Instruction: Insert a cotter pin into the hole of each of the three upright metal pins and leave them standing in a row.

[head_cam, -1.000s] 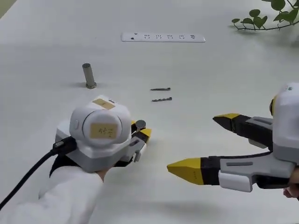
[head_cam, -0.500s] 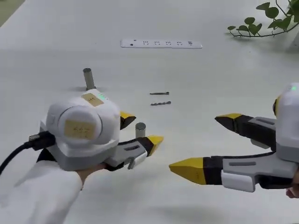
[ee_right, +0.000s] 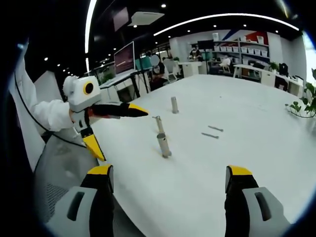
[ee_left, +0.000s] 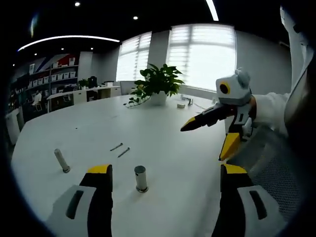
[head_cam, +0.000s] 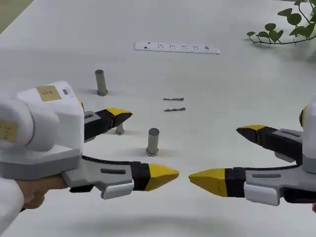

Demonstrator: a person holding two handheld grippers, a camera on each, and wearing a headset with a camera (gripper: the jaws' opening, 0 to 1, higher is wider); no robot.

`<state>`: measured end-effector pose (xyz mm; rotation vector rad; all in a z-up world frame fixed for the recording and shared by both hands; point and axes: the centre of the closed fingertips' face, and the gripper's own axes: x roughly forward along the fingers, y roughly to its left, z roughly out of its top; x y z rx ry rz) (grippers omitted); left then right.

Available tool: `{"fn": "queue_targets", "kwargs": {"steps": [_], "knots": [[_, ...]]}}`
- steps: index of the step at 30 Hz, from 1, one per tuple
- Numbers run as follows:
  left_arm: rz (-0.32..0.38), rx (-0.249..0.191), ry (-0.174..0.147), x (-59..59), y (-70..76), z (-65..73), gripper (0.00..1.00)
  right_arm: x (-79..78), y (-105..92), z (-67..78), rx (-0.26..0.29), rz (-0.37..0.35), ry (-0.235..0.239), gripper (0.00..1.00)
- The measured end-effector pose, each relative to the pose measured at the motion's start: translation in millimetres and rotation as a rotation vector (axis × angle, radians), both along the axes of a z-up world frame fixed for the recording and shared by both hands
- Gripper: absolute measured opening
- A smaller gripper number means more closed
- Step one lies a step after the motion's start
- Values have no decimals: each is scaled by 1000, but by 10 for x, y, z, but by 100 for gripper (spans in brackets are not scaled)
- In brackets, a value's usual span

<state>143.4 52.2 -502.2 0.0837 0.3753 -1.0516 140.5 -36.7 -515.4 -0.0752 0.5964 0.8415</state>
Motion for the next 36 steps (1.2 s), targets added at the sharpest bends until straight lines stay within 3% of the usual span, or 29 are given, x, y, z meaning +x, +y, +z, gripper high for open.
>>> {"fn": "queue_targets", "kwargs": {"steps": [3, 7, 11, 18, 21, 27, 33, 36], "knots": [[-4, -26, 32, -83, 54, 16, 99, 15, -3, -4, 3, -2, 2, 92], [11, -34, 45, -123, 157, 20, 99, 32, -20, -20, -16, 7, 4, 92], [48, -31, 74, -123, 318, -24, 99, 61, -39, -20, -40, 24, 0, 92], [110, -17, 84, -74, 548, -50, 99, 169, -64, 12, -100, 79, -15, 90], [120, -17, 86, -69, 577, -42, 99, 245, -51, 75, -102, 113, -18, 90], [133, -15, 99, -98, 593, -63, 99, 439, -50, 151, -189, 234, -59, 82], [147, -13, 102, -116, 579, -64, 99, 795, -99, 111, -296, 325, -77, 78], [147, -8, 96, -142, 570, -56, 99, 855, -74, 85, -339, 391, -87, 75]]}}
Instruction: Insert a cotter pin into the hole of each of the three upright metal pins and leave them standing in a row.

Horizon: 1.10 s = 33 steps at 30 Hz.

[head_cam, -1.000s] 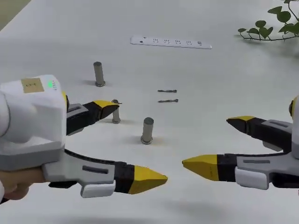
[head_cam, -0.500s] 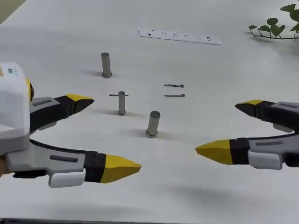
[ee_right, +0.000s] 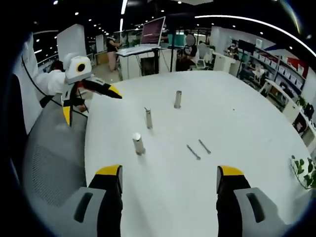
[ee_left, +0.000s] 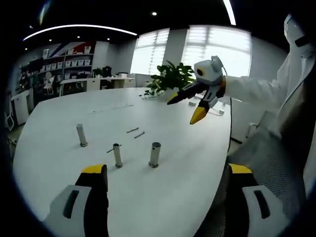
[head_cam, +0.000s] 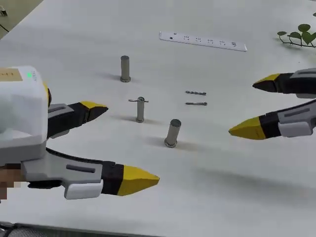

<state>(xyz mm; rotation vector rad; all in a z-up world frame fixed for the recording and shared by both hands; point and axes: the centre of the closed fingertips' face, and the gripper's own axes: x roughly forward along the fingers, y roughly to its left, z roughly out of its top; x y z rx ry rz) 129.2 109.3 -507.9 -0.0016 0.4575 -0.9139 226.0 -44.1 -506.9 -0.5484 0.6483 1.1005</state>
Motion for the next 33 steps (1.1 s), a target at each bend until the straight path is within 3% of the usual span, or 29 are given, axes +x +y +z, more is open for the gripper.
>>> {"fn": "queue_targets", "kwargs": {"steps": [2, 3, 9, 11, 13, 19, 30, 33], "knots": [[-10, -9, 1, -26, -16, 17, 99, 11, 16, -34, -43, 44, -1, 71], [-8, -12, 3, -31, -20, 24, 99, 101, -7, -75, -75, 67, -4, 69], [11, -5, 2, -35, -1, 51, 99, 172, 144, -166, -124, 147, 3, 57], [19, -6, 0, -32, 6, 68, 99, 194, 170, -226, -164, 185, 2, 55], [26, -5, 1, -33, 16, 71, 99, 317, 147, -320, -199, 220, 17, 51], [34, 15, 24, -69, 55, 69, 99, 415, 228, -424, -231, 240, 33, 39], [75, 44, 20, -55, 148, 53, 99, 582, 316, -689, -304, 292, 39, 24], [101, 29, 21, -32, 172, 73, 99, 652, 330, -759, -322, 300, 49, 21]]}}
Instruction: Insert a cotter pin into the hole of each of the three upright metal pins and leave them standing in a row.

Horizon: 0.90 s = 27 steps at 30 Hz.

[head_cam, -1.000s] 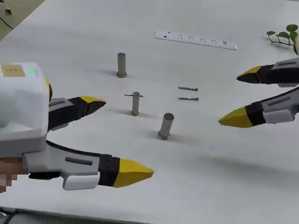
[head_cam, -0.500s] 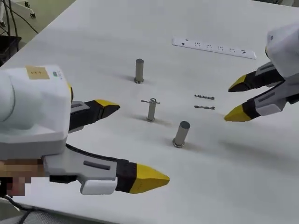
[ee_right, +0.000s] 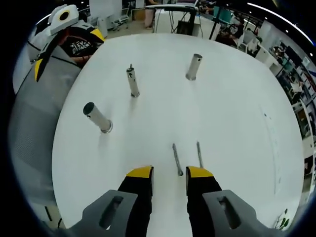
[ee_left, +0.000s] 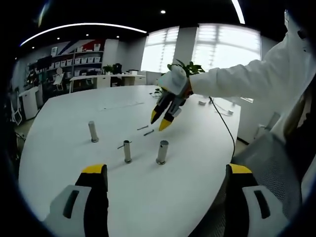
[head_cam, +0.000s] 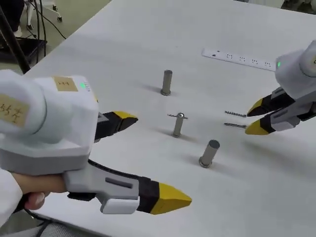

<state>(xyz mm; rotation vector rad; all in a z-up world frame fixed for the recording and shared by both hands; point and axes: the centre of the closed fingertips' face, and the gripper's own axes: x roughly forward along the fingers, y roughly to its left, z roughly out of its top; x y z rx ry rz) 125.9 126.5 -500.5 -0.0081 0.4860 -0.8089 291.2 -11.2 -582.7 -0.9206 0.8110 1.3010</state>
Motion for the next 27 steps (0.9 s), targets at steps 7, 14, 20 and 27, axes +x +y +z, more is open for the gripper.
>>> {"fn": "queue_targets", "kwargs": {"steps": [7, 14, 20, 27], "knots": [[19, -13, -9, 24, 6, 38, 99, 118, -36, -203, -96, 44, 9, 12], [37, -14, 8, 26, -13, -46, 99, 231, -49, -309, -131, 47, -1, 8], [44, -10, 2, 43, -21, -65, 97, 170, -45, -316, -150, 57, 38, 1], [56, -20, 5, 64, -28, -66, 96, 152, -44, -310, -189, 84, 36, 0]]}}
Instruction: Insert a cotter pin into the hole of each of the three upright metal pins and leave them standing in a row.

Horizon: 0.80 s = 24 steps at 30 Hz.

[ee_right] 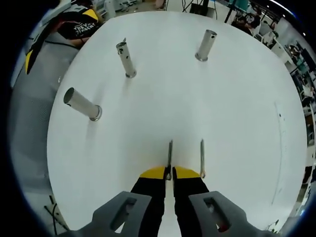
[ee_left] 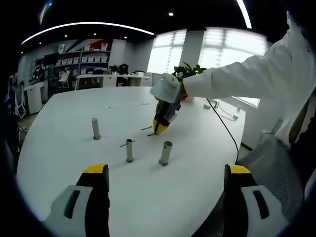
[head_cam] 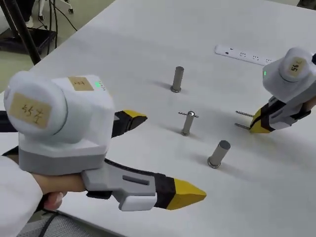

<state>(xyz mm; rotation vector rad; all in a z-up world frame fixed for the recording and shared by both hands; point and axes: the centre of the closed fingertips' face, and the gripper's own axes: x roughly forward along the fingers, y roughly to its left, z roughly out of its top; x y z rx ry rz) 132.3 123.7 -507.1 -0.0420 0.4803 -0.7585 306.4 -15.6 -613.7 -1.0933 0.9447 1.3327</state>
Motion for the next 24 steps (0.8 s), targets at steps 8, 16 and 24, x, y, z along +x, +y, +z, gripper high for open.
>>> {"fn": "queue_targets", "kwargs": {"steps": [8, 16, 24], "knots": [[2, 11, 10, -5, 11, -36, 94, -12, 12, 5, -50, 35, 23, 0], [24, 33, 5, 63, 57, -57, 88, 3, 24, 0, -87, 29, 47, 0], [52, 10, -4, 115, 115, 8, 85, 5, 12, 1, -109, 14, 50, 0]]}}
